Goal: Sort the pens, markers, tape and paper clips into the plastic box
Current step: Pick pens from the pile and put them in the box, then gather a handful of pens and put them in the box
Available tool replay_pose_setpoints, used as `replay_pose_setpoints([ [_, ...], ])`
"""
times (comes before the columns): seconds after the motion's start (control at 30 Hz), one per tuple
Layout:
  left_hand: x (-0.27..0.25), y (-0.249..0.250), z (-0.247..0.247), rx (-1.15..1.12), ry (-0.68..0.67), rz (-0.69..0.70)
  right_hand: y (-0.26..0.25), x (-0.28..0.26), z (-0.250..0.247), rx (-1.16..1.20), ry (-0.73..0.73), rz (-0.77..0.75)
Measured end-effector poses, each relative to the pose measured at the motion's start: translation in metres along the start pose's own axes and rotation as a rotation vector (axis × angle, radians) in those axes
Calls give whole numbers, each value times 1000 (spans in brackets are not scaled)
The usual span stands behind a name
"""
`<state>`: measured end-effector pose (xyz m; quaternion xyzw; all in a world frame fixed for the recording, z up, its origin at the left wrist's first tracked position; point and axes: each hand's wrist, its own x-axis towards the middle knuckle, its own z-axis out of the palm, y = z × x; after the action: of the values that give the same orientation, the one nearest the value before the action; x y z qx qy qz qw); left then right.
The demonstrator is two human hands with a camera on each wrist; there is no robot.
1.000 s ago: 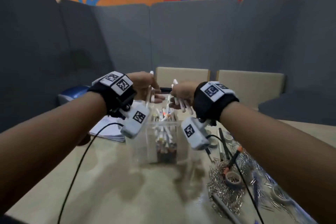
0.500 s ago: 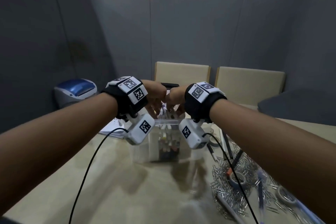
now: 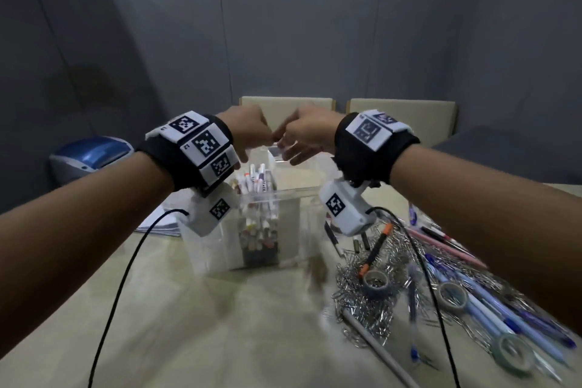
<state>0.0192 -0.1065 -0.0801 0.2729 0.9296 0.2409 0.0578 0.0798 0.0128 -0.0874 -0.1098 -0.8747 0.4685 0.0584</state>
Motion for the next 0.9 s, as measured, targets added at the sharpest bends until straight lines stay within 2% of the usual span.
replay_pose_setpoints([
  [0.1, -4, 30, 7, -78, 58, 169, 16, -25, -48, 12, 58, 3],
  [0.17, -7, 53, 21, -142, 40, 317, 39, -42, -81, -41, 90, 38],
  [0.23, -10, 74, 43, -172, -41, 468, 69, -59, -109, -140, 121, 109],
  [0.33, -11, 97, 91, -140, -266, 633, 125, -86, -138, -333, 125, 240],
  [0.4, -13, 108, 127, -33, -389, 718, 161, -106, -151, -462, 106, 305],
  [0.47, -13, 114, 159, 104, -420, 783, 191, -127, -160, -503, 112, 349],
  [0.57, -12, 119, 195, 197, -443, 783, 224, -154, -166, -553, 148, 330],
  [0.73, -3, 115, 227, 300, -384, 762, 252, -174, -150, -660, 126, 221],
  [0.9, 9, 112, 240, 317, -264, 748, 271, -173, -143, -660, 260, 199],
])
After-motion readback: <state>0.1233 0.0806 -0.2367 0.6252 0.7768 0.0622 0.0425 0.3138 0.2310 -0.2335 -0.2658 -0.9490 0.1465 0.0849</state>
